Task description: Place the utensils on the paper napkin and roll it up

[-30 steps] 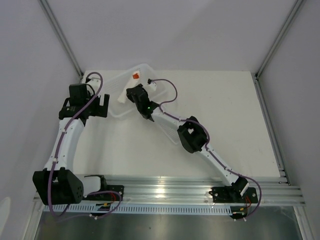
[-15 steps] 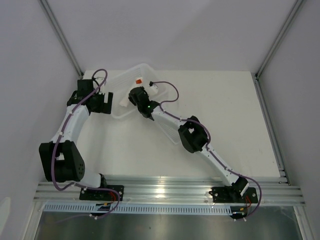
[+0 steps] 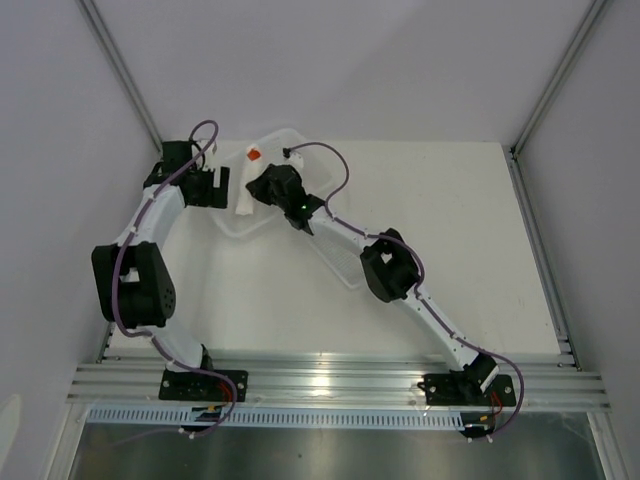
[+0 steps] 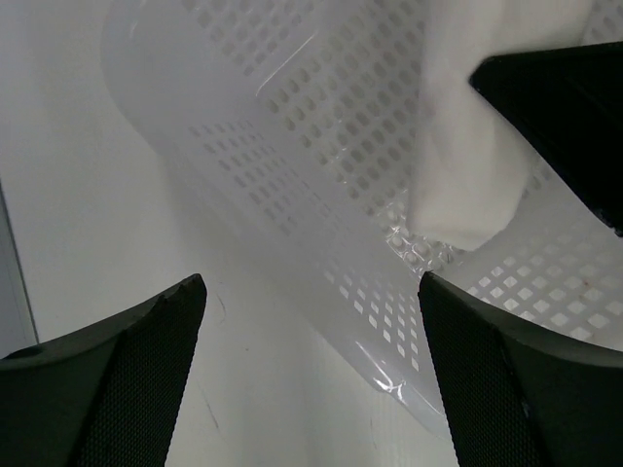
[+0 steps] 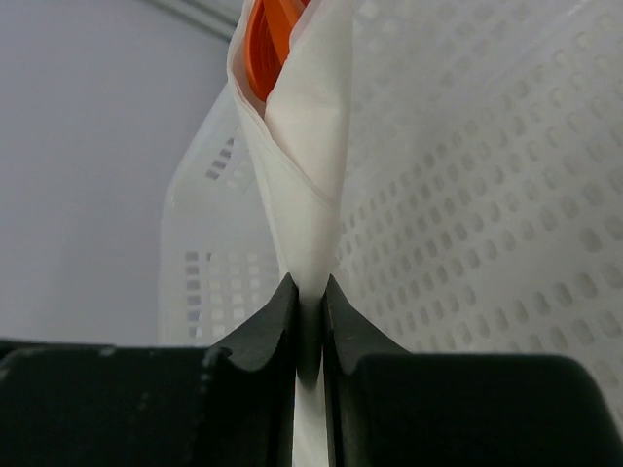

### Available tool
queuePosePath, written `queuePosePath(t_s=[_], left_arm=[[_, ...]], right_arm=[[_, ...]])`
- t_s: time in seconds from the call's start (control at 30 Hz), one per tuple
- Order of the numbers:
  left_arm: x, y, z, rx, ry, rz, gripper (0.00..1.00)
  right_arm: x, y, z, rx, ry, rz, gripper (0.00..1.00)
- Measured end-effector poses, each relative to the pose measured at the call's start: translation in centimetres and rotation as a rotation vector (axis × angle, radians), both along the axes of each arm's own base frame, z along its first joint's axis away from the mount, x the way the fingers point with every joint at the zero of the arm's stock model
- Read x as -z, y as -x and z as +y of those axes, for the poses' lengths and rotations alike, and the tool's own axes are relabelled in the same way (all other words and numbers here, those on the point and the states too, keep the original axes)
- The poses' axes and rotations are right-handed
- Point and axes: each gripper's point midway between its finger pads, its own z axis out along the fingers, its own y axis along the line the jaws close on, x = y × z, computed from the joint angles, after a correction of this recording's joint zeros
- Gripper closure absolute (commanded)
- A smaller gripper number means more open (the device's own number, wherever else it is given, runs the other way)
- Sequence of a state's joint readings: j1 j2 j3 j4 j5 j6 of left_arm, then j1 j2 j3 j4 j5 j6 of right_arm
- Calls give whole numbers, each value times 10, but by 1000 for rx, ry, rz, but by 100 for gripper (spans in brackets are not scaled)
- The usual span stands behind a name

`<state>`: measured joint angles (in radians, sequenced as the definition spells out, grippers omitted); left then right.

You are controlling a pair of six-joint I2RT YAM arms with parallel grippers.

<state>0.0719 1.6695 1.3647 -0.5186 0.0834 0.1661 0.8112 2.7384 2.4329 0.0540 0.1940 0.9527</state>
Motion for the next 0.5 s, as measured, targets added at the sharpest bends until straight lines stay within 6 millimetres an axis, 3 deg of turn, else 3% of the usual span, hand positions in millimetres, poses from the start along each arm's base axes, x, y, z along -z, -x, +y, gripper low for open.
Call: queuePosePath(t_s=[0.2,0.33,0.5], left_arm=[[27,-4,-3,8,22,64,8],[22,-9,-2,8,23,58,12],[13,-19,-2,14,25,38,19]], right_arm=[[-15,5,2,-214,96,-108,100],[-25,5,-2,-331,163,-199,100],[-12,10,-9,-426,205,-195,100]])
